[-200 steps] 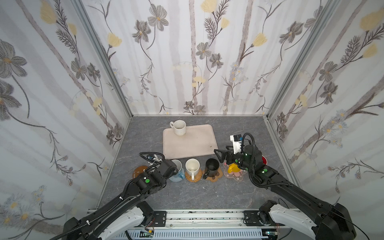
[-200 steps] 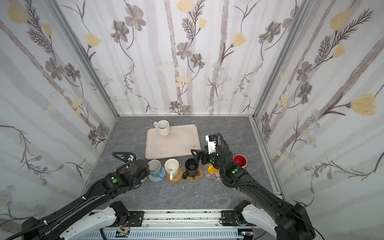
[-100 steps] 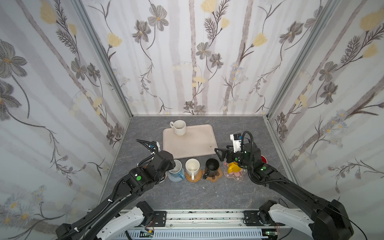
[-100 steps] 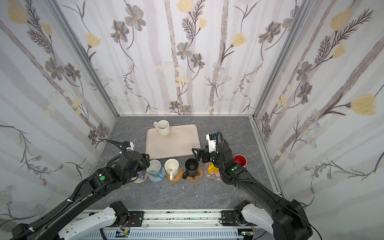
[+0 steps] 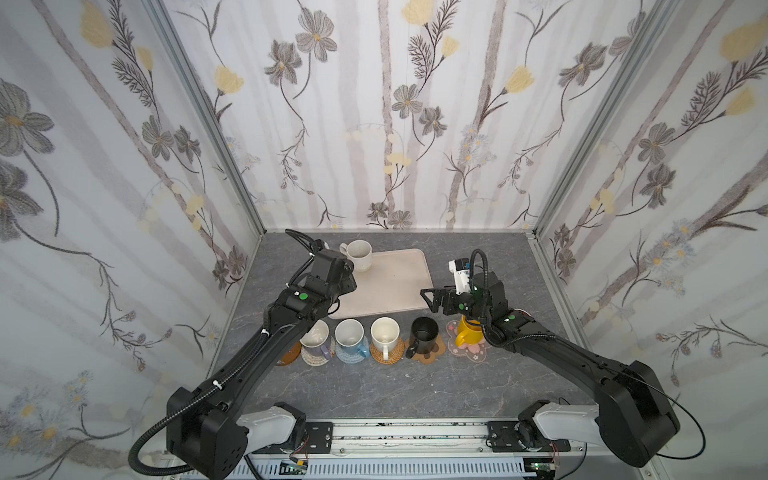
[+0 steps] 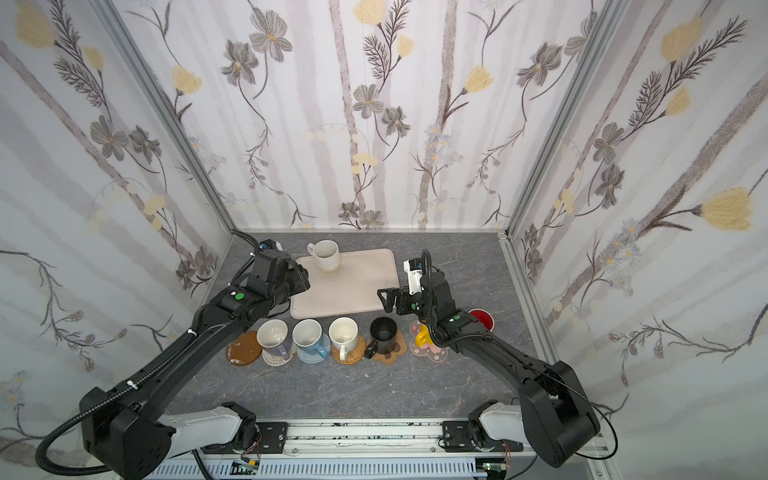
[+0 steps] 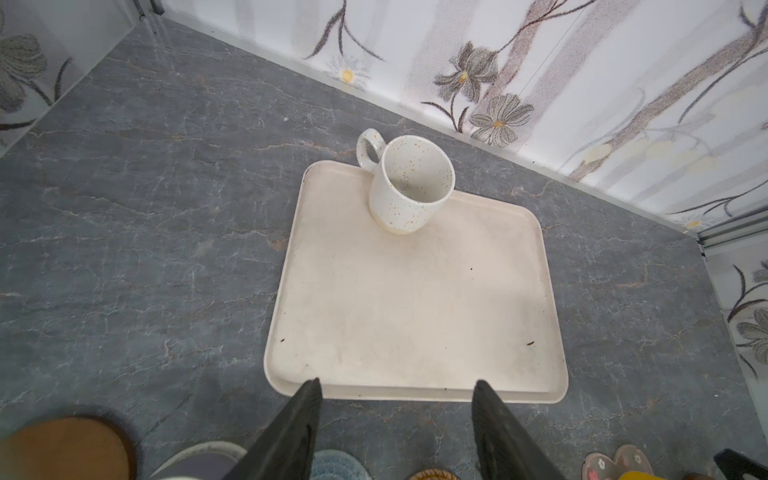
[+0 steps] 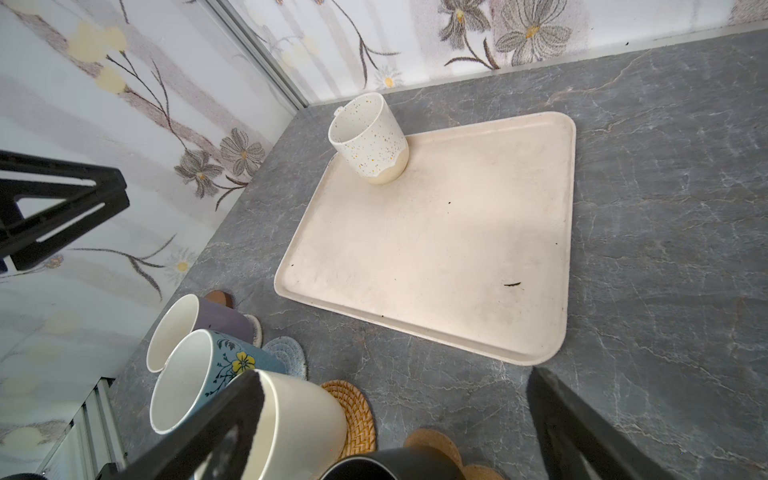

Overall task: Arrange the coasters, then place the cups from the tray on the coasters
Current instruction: 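Move the left gripper to the speckled mug while moving the right gripper over tray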

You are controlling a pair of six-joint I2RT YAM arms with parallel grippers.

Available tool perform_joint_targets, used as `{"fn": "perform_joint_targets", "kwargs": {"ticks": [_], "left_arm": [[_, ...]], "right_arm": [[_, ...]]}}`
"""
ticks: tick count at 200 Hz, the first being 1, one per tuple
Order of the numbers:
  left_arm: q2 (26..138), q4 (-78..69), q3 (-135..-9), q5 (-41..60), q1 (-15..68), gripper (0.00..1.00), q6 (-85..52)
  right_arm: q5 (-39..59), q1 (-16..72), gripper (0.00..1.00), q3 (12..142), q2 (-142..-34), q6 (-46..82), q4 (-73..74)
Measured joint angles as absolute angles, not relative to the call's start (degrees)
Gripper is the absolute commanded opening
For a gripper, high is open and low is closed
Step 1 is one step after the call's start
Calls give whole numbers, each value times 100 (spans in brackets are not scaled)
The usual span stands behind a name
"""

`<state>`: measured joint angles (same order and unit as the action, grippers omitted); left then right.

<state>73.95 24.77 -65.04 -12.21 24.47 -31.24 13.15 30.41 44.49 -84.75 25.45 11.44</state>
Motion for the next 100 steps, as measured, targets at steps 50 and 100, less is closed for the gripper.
{"fn": "perform_joint_targets", "kwargs": {"ticks": [50,100], "left_arm": [[8823,2097,-7382,-545,1579,42,-2886],[10626,1870,-9052,126,1079,41,-2814]], "right_arm": [[1334,3009,100,5269,-9360,2591,1317],[1378,2950,100,6119,-10175,2587,1267]]}}
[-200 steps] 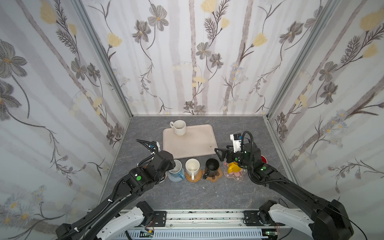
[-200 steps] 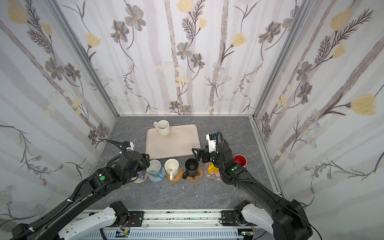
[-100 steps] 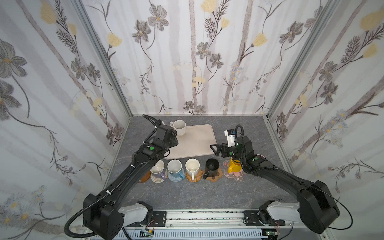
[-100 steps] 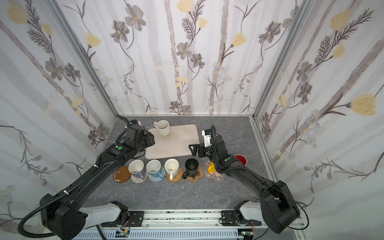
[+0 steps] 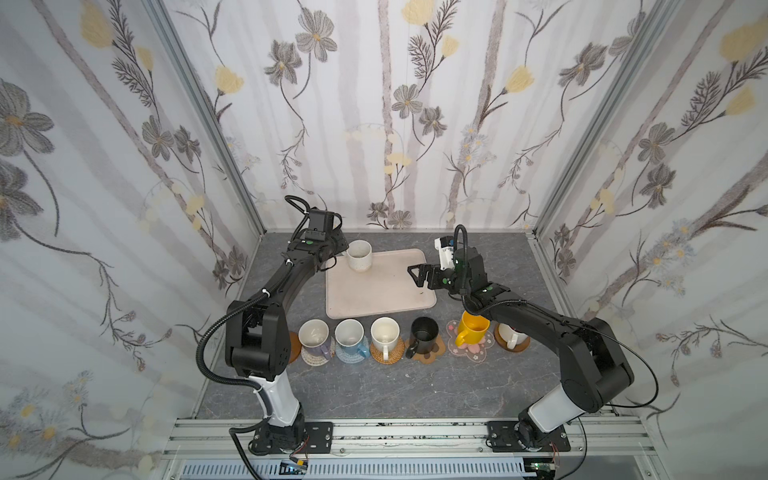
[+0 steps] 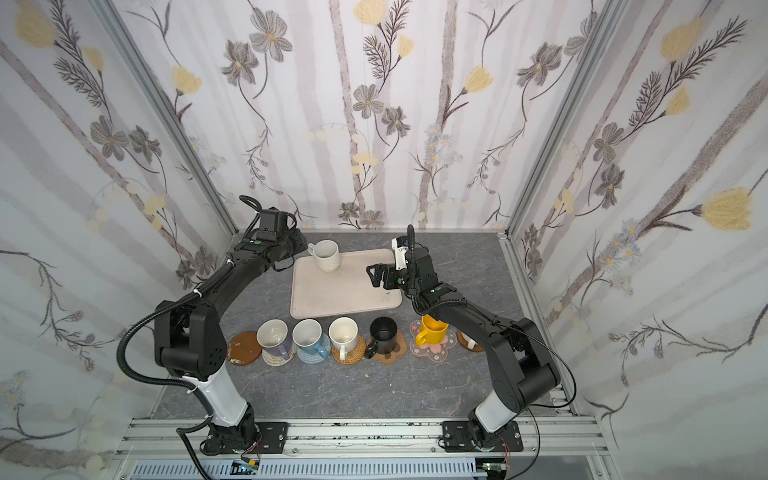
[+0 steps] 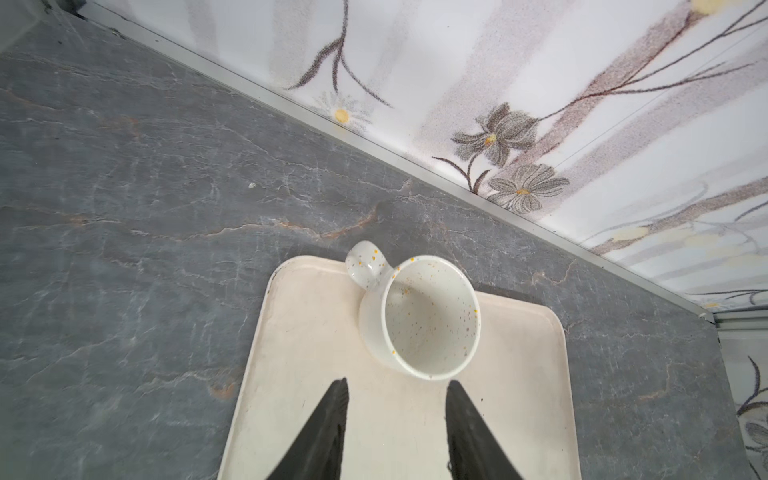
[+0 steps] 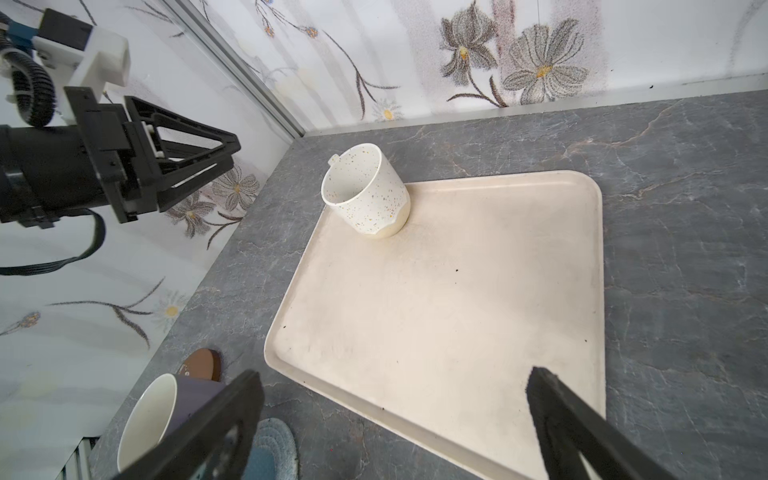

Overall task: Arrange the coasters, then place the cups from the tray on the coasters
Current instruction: 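Move the left gripper to the speckled mug while moving the right gripper over tray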

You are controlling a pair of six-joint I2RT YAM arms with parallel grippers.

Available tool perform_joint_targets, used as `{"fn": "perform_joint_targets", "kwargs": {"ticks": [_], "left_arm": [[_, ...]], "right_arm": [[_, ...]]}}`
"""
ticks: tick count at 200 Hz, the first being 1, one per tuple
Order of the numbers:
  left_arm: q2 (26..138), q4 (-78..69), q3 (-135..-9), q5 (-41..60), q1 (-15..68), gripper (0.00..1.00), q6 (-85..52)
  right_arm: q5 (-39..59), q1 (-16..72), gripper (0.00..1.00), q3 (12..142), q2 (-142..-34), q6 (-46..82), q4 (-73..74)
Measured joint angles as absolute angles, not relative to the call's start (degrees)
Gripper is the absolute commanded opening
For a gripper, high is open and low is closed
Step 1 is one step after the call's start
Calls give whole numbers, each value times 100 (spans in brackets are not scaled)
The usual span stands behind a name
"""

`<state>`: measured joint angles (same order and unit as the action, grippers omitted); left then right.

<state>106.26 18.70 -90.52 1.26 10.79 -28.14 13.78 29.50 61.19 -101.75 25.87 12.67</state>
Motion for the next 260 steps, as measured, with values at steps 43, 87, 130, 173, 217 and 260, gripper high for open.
{"fn": "perform_joint_targets", "kwargs": {"ticks": [43,87,130,173,217,260], "left_arm": [[12022,1988,-10468,412,862,42,-2709],[13187,2276,-11762,578,725,42,-2567],[13756,2532,-12291,585,703,35,-2418],[13804,2650,-12189,714,703,25,-2314],[13441,2705,-11804,775,709,21,-2222],[12958,2672,-11170,775,729,19,-2185]], "right_arm": [[1428,2926,100,6547,-10543,2495,1205],[1461,2919,100,6626,-10645,2392,1044],[1470,2919,100,6632,-10654,2390,1046],[1518,2919,100,6654,-10709,2368,1039],[1577,2919,100,6657,-10722,2351,1002],[1640,2923,100,6554,-10551,2351,993]]}}
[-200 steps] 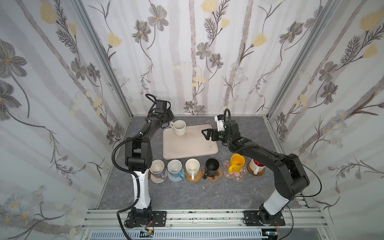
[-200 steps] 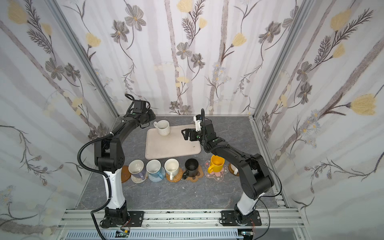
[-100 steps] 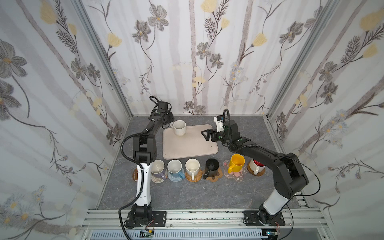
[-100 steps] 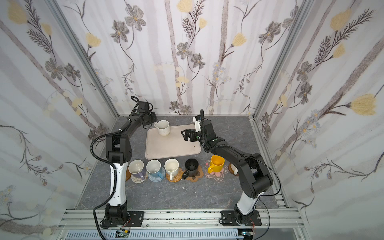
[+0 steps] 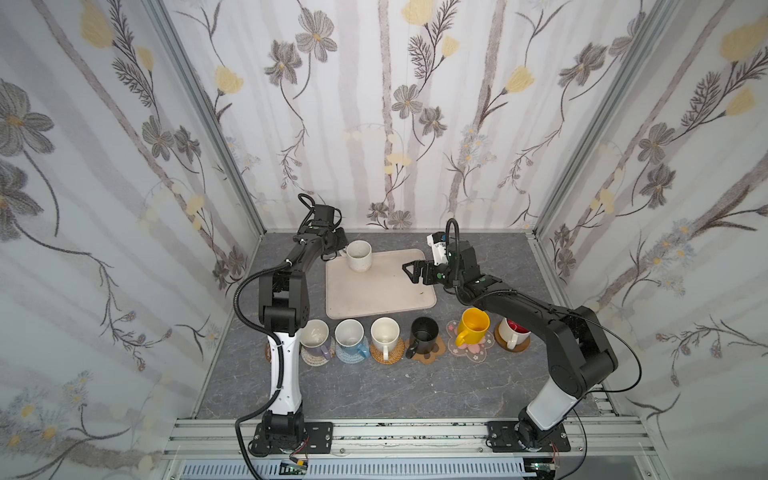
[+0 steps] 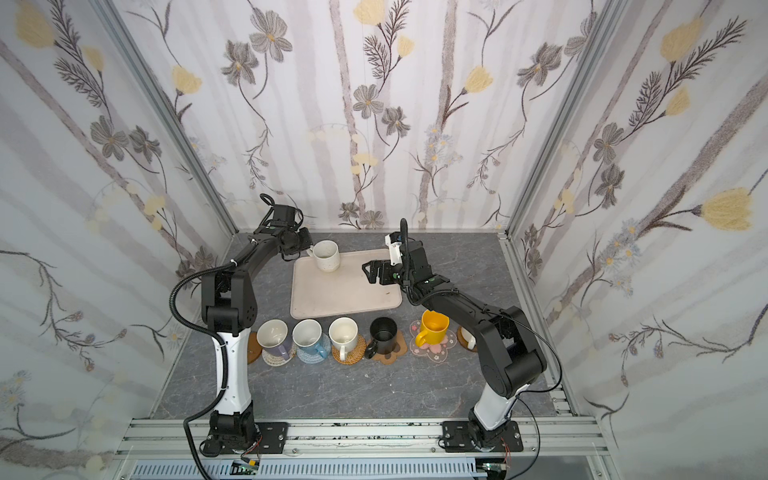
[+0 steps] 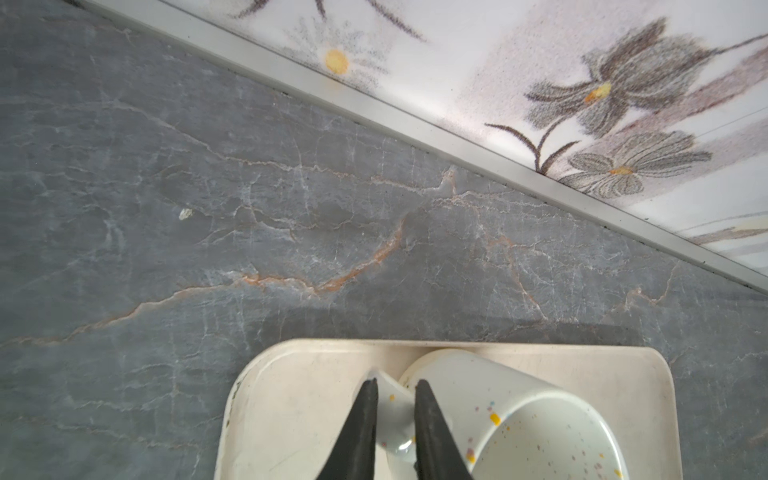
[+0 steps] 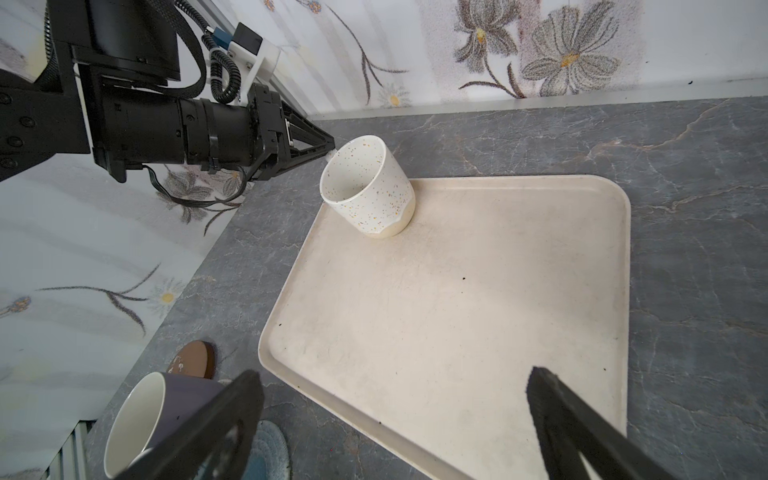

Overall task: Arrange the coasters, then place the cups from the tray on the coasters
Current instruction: 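Move the left gripper to the speckled mug while moving the right gripper over tray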

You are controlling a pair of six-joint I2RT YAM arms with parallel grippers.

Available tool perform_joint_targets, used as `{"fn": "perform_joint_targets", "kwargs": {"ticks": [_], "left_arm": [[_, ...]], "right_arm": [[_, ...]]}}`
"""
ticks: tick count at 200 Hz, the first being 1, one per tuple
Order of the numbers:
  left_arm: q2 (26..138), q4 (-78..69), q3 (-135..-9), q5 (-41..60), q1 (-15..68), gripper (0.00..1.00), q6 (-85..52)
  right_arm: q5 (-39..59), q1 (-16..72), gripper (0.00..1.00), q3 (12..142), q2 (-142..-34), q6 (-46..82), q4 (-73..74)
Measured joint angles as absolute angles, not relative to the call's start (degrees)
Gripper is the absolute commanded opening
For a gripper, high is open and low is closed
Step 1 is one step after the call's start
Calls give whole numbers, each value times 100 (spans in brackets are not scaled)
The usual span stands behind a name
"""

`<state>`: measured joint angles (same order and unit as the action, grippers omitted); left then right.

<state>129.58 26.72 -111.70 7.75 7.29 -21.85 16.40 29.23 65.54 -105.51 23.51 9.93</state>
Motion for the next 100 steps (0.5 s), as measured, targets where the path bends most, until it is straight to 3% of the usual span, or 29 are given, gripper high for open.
{"fn": "perform_joint_targets", "kwargs": {"ticks": [50,80,100], "left_arm": [[12602,2746,-10626,770,784,18,-2180],[12420,2768,-10617,703,777,37,-2182],[12425,2775,-10777,602,749,40,-2182]], "right_arm": [[1673,2963,100,6399,-10269,2351,998],[1673,2978,100,6342,-10208,2353,1000],[1673,2989,100,6331,-10191,2353,1000]]}}
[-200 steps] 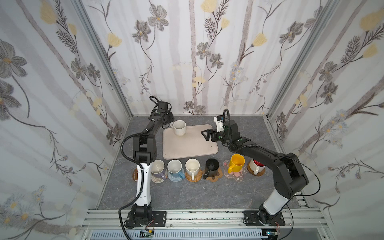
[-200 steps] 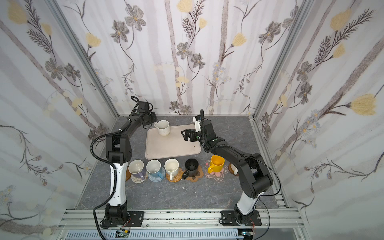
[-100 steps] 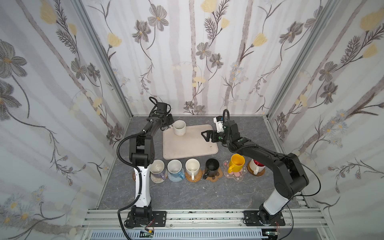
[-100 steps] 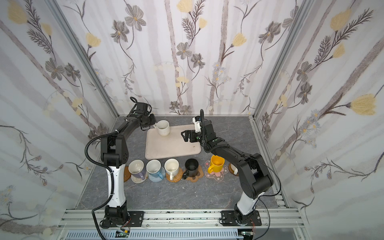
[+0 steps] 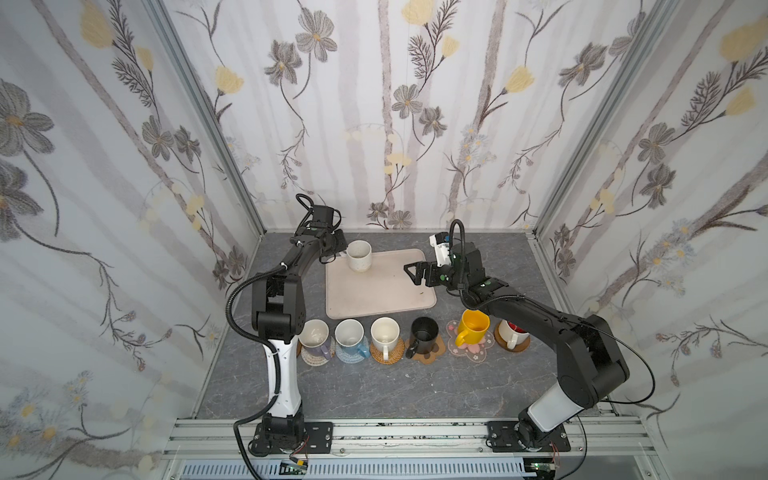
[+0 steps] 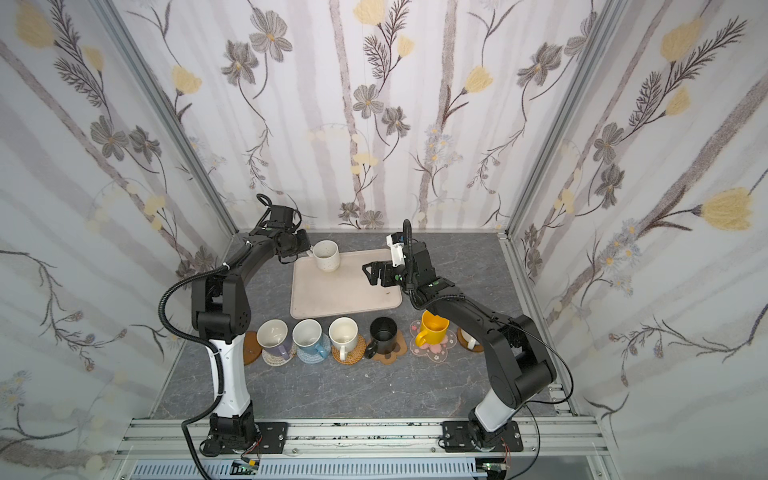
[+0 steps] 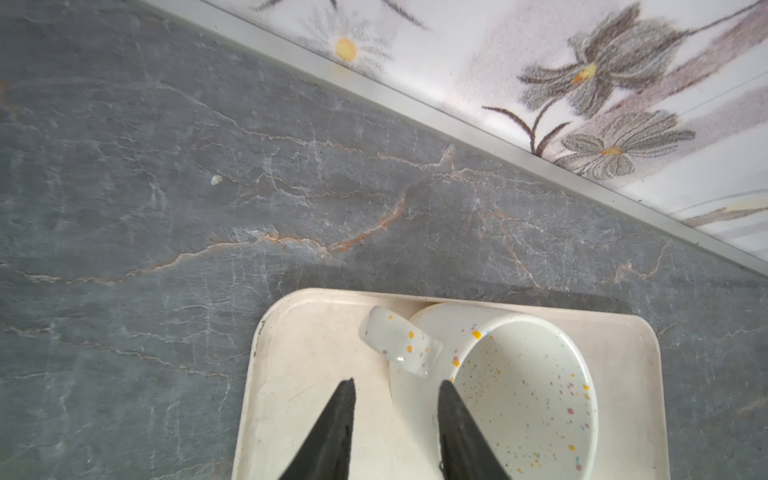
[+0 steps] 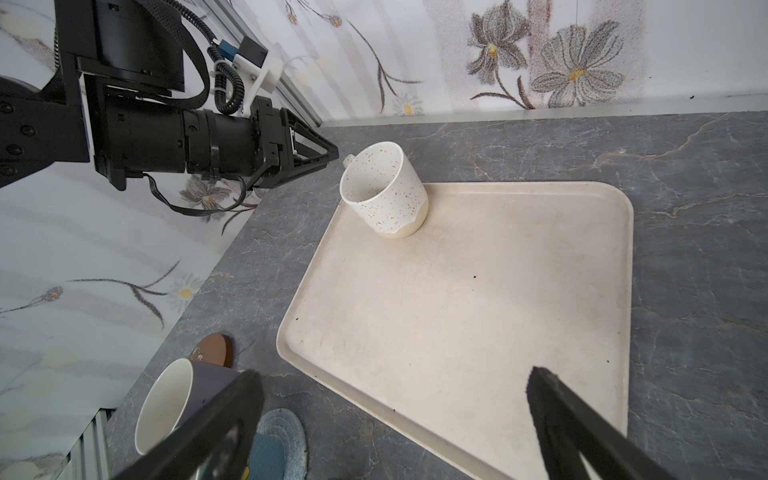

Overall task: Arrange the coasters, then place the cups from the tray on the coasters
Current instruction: 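Move the left gripper to the speckled mug while moving the right gripper over tray, then lower the left gripper around the speckled white mug's rim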

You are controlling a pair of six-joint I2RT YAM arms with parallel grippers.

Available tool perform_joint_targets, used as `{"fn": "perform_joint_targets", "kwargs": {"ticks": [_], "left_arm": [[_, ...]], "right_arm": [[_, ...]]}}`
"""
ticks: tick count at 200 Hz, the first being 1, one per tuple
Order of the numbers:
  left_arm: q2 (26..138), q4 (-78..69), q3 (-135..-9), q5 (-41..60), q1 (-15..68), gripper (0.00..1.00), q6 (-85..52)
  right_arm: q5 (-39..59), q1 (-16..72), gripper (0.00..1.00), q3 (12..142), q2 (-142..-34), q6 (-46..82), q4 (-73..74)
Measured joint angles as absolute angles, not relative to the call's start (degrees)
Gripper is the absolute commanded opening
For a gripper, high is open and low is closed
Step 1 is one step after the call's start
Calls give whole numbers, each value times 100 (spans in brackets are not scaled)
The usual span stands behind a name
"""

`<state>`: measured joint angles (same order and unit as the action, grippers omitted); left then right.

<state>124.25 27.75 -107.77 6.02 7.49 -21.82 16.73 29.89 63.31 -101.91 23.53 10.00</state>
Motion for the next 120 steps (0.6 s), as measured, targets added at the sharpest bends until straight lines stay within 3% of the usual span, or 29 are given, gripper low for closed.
{"fn": "perform_joint_targets", "kwargs": {"ticks": [83,120], "left_arm": [[13452,2888,-11887,733,666,40,-2073],[13504,2954,-11909,794,666,34,-1984]], "right_arm": [[1669,2993,100,6333,-10237,2349,1000],[1669,2993,100,6333,-10291,2346,989]]}}
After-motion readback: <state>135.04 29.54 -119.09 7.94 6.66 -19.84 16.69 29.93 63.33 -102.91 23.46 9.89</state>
